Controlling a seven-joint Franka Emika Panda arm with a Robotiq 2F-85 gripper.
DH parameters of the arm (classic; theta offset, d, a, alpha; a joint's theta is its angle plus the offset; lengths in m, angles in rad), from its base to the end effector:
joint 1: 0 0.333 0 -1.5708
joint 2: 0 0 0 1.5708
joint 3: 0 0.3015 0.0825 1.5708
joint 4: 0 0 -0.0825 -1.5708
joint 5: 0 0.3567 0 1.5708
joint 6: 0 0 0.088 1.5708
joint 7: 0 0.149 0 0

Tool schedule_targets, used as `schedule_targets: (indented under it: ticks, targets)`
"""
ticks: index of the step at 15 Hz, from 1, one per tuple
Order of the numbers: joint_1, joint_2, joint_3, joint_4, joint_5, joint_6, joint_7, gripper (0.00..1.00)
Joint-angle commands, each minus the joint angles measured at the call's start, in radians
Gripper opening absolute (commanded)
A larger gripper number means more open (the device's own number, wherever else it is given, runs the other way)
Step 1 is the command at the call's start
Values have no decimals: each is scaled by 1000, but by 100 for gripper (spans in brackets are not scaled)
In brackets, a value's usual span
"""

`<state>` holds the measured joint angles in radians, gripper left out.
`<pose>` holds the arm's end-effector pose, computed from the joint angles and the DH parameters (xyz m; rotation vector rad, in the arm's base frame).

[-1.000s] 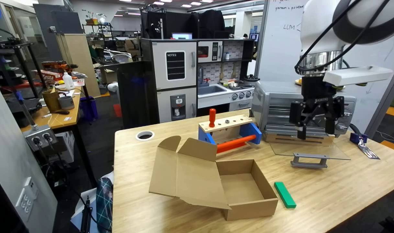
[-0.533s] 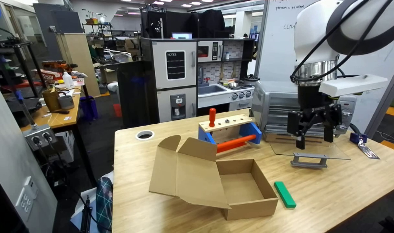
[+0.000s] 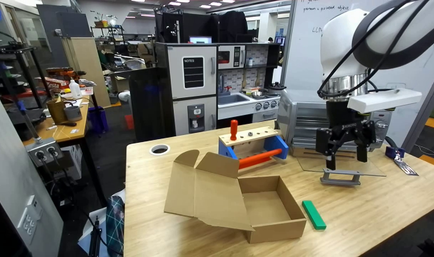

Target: Pick the green object and put it in the box

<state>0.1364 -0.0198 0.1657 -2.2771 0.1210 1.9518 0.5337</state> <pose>0.4204 0.1443 0.3057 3.0375 -0.4505 -0.4957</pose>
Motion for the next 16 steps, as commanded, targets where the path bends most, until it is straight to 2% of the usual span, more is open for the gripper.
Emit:
schedule_targets:
  ticks: [1,7,13,16]
  targets:
    - [6,62,-5,29,43,-18,-10,100]
    - [20,124,-8,23,86,1,-1,100]
    - [21,103,-12,7,58,2,-2,100]
    - [3,66,-31,6,56,24,-47,100]
